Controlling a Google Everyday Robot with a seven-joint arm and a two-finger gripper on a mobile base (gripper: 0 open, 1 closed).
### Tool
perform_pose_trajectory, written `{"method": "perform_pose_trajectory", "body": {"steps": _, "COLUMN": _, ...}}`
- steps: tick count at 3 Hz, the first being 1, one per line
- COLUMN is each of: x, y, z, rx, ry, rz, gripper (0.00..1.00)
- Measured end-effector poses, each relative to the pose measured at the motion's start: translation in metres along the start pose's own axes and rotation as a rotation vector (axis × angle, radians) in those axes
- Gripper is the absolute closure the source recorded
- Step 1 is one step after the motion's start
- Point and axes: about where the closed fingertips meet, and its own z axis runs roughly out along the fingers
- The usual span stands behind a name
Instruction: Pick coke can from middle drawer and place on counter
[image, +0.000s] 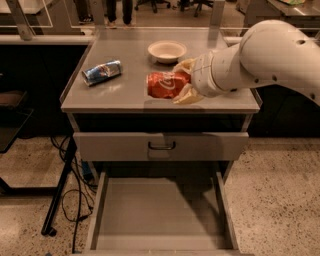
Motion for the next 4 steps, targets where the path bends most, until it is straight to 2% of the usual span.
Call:
{"method": "perform_pose_trajectory", "body": {"steps": 1, "x": -0.002, "y": -0.012, "z": 0.025, "rx": -0.032, "ry": -0.024, "rz": -0.016, "gripper": 1.0}}
{"method": "perform_pose_trajectory", "body": {"steps": 3, "x": -0.027, "y": -0.018, "z": 0.093, "rx": -0.154, "ry": -0.09, "rz": -0.046, "gripper": 1.0}}
{"method": "perform_pose_trajectory", "body": {"steps": 4, "x": -0.031, "y": -0.018, "z": 0.096, "rx": -0.162, "ry": -0.096, "rz": -0.05, "gripper": 1.0}}
